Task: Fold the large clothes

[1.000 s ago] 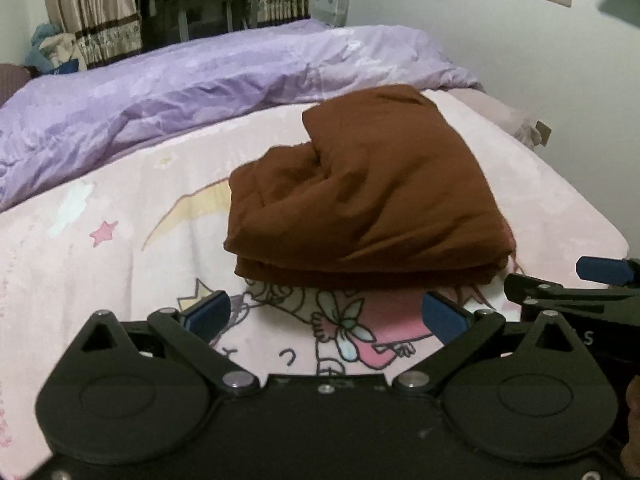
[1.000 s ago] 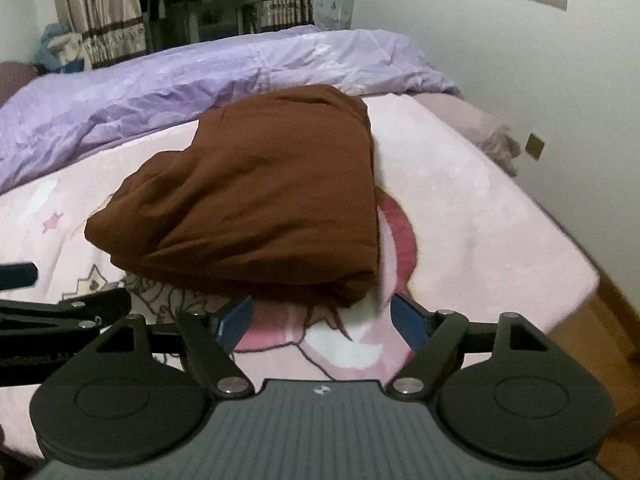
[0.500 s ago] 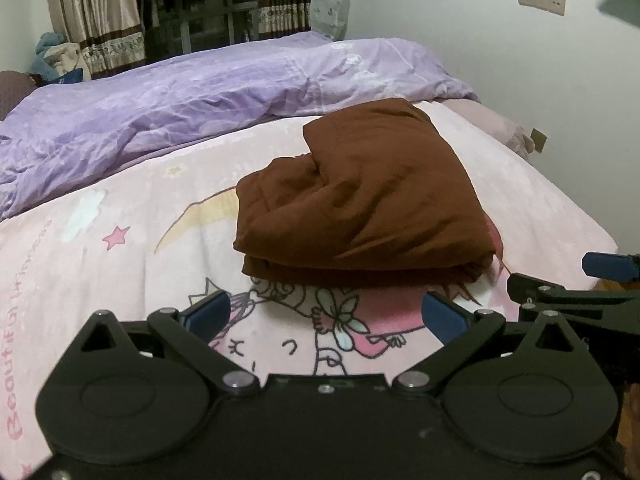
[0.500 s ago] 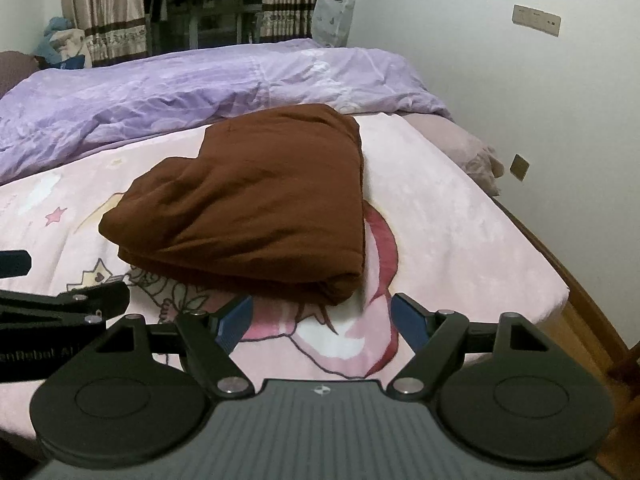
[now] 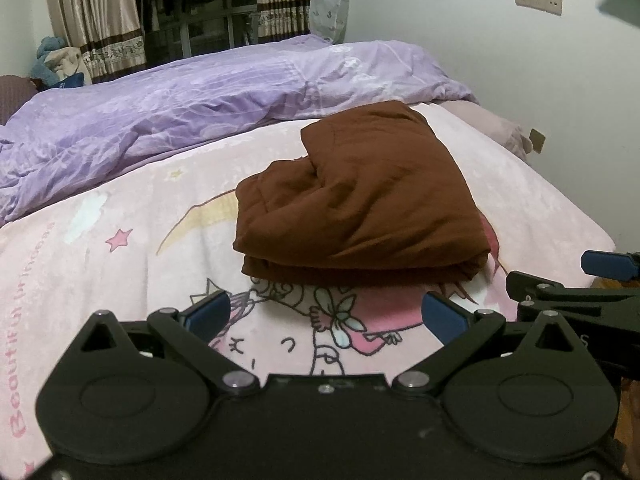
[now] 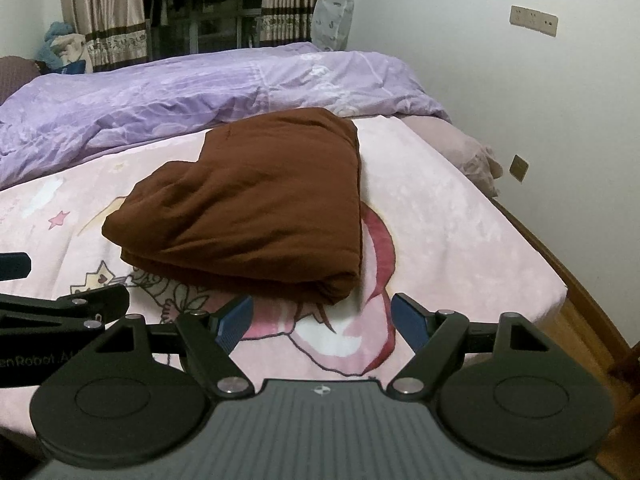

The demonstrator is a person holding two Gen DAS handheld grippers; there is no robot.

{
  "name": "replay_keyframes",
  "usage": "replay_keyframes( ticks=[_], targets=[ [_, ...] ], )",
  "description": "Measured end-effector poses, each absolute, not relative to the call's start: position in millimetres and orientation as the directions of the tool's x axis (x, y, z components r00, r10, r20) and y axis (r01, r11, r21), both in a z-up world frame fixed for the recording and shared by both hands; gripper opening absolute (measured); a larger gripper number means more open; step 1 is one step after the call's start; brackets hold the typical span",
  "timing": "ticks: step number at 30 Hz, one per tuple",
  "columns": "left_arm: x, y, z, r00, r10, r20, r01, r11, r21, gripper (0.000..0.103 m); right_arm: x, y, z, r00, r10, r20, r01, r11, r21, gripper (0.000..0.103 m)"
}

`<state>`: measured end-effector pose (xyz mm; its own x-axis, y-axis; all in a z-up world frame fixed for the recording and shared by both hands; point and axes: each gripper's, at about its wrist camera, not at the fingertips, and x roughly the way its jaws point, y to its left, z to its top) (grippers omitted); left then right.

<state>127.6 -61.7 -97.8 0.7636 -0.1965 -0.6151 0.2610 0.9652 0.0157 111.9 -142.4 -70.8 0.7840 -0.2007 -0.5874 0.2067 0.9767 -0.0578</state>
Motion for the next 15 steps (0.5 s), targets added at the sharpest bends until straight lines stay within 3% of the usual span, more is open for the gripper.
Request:
replay_keyframes(
  ticks=[15],
  targets=[
    [122.7, -61.1, -96.2, 0.766, -0.192, -0.613, 0.255, 0.967, 0.016, 0.103, 110.9, -140.6, -70.8, 0.785, -0.202, -0.586, 0.207, 0.977, -0.059, 0.092]
  ],
)
